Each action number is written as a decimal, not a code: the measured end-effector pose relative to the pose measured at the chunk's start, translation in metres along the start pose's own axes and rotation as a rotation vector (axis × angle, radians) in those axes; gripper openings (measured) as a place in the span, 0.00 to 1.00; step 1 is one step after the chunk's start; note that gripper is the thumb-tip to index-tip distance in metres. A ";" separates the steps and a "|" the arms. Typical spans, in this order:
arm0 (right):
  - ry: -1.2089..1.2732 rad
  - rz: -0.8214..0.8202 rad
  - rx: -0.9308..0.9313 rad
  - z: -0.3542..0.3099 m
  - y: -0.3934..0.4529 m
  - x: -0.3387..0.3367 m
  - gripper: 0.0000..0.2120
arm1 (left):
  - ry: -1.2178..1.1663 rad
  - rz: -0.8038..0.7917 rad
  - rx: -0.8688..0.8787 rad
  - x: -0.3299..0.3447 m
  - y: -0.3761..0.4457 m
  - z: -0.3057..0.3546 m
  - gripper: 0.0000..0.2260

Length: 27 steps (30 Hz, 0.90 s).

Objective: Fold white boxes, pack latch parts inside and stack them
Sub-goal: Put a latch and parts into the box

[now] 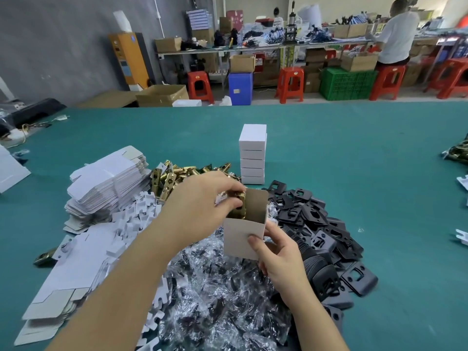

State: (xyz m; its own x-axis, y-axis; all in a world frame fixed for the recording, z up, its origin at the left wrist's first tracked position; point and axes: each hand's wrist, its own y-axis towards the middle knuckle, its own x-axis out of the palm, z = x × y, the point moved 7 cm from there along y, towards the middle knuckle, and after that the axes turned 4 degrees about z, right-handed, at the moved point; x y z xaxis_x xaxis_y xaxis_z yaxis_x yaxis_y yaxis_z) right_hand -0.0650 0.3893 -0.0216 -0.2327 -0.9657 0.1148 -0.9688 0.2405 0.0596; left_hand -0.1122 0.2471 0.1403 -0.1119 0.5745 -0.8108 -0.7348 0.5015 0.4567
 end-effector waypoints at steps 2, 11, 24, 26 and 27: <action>-0.016 -0.011 -0.009 0.000 0.000 0.001 0.24 | 0.100 -0.066 0.024 0.008 -0.002 0.006 0.08; -0.094 0.020 -0.055 0.002 0.001 -0.003 0.17 | 0.200 -0.110 -0.058 0.017 -0.007 -0.013 0.05; -0.123 0.072 -0.100 0.003 0.001 -0.007 0.20 | 0.154 0.143 -0.489 -0.010 -0.017 -0.105 0.17; -0.123 0.077 -0.095 0.003 0.002 -0.007 0.18 | 0.298 0.033 -0.582 -0.003 -0.026 -0.139 0.08; -0.124 0.084 -0.096 0.003 0.002 -0.007 0.17 | 0.356 -0.044 -0.622 0.002 -0.033 -0.154 0.06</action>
State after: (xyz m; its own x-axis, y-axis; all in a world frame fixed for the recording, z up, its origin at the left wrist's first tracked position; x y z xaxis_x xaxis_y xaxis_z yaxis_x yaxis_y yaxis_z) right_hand -0.0657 0.3966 -0.0255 -0.3272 -0.9450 0.0003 -0.9342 0.3235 0.1504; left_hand -0.1914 0.1320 0.0676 -0.2070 0.2636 -0.9422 -0.9769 -0.0037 0.2136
